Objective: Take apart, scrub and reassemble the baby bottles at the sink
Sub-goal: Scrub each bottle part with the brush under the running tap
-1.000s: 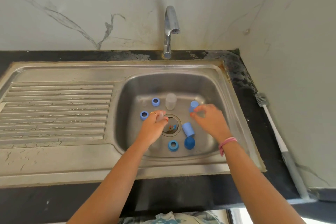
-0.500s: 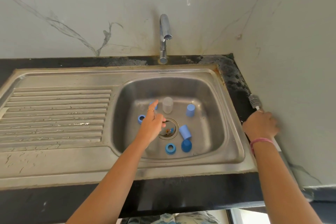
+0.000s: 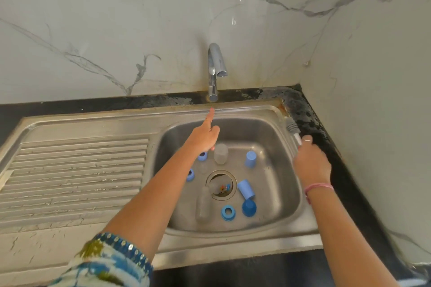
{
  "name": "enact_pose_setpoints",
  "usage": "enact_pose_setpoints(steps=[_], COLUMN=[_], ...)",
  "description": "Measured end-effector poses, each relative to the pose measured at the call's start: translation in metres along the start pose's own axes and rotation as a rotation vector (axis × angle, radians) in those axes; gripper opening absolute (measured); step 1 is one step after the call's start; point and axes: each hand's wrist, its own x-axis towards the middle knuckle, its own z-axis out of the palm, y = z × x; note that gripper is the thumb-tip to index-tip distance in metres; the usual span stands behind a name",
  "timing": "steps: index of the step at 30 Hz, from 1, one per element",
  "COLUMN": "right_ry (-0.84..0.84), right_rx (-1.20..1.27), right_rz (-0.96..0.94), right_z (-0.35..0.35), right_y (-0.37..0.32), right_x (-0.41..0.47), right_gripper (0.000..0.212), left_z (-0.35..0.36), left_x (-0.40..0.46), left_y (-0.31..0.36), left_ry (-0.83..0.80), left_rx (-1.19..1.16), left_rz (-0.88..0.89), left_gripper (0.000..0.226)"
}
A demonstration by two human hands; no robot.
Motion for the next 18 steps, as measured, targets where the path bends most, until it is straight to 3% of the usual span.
enact_pose_setpoints(steps=[6,14,18], right_ry=[-0.09,-0.282,-0.312], right_rx=[0.151,0.414,0.442], right_rz=[-0.214,-0.107,-0.129], right_z=[0.018,0.037,0.044], right_y=[-0.053,-0.076,-0.078], right_x=[0.005,0.009,0.011], right_gripper=[0.026,0.016,0.027], left_z=[-0.019,-0.029,-0.035], left_x=[0.048,0.091,0.102], left_y=[0.024,0.045,0.041], left_ry=[-0.036,-0.031,0.009], left_rx=[0.185,0.402,0.559], left_rz=[0.044,0.055,0.03], left_gripper=[0.063,0.063,0.062])
